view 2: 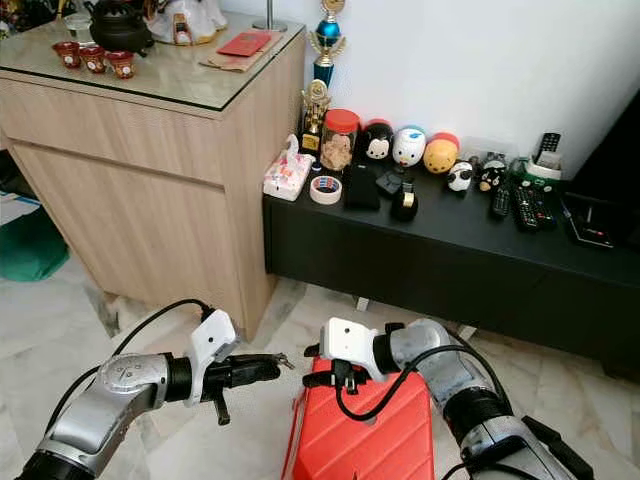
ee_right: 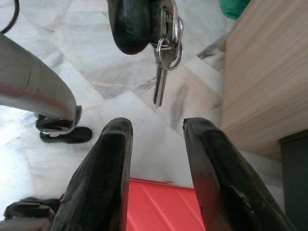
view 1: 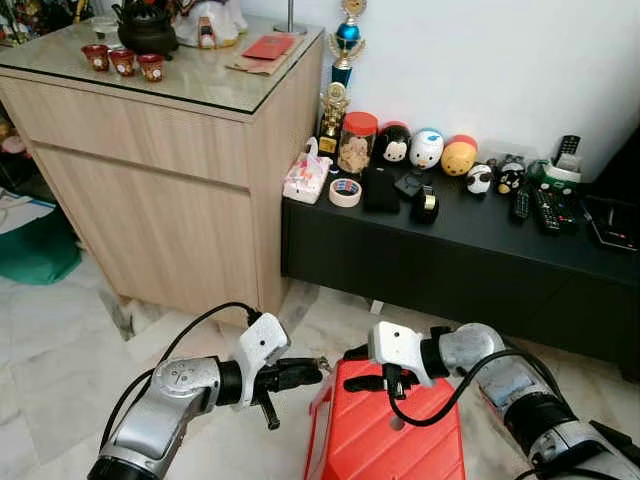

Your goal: Hang keys on a hook

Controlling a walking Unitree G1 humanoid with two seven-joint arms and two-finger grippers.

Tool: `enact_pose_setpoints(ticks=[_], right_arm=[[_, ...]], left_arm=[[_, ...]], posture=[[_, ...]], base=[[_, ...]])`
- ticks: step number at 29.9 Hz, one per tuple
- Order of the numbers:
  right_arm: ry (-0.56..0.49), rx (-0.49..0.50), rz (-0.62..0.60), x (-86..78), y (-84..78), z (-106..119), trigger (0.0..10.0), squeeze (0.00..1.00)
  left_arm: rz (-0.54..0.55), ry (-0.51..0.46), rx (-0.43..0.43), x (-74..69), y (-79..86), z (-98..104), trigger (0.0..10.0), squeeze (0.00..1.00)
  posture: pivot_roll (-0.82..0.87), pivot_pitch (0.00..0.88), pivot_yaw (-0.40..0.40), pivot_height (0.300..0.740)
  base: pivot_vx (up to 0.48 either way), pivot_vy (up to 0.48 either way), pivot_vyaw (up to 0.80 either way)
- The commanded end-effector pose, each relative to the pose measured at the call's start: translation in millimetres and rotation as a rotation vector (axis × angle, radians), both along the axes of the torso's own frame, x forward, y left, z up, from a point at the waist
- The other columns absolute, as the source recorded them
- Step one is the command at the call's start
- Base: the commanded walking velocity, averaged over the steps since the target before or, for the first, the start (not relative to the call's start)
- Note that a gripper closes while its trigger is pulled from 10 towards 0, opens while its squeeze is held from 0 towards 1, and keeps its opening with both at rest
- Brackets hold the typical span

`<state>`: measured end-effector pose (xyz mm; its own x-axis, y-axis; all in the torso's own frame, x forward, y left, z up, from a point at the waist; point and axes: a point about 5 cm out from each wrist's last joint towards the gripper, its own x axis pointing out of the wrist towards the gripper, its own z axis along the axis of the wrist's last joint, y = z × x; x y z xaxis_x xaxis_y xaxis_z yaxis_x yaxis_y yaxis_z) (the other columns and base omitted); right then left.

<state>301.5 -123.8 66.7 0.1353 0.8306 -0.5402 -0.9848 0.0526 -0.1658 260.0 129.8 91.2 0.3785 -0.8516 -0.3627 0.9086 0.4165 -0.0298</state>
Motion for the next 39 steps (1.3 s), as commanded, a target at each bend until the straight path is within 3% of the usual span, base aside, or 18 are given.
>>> enact_pose_setpoints(ticks=[1,14,15,16,39], right_arm=[[0.007,0.012,0.018,-0.9,2.0,2.2,10.0,0.00],[0.013,0.060,0.031,-0.9,10.5,5.9,10.0,0.00],[0.011,0.057,0.033,-1.0,10.5,5.9,2.5,0.00],[0.010,0.055,0.034,-1.0,10.5,5.8,0.0,0.00],[0.010,0.054,0.032,-0.8,10.5,5.2,0.0,0.00]], left_arm=[[-0.038,-0.011,-0.011,0.0,-6.9,6.3,10.0,0.00],[-0.076,-0.013,-0.039,0.3,-15.3,12.9,10.0,0.00],[-0.078,-0.012,-0.041,0.3,-15.8,13.1,10.0,0.00],[-0.080,-0.012,-0.042,0.2,-16.4,13.3,10.0,0.00],[-0.115,0.003,-0.048,-3.6,-21.0,14.0,10.0,0.00]], posture=[[0.11,0.000,-0.121,0.730],[0.11,0.000,-0.123,0.730],[0.11,0.000,-0.125,0.730],[0.11,0.000,-0.127,0.730],[0.11,0.000,-0.127,0.730]], base=[[0.000,0.000,0.00],[0.000,0.000,0.00],[0.000,0.000,0.00],[0.000,0.000,0.00],[0.000,0.000,0.00]])
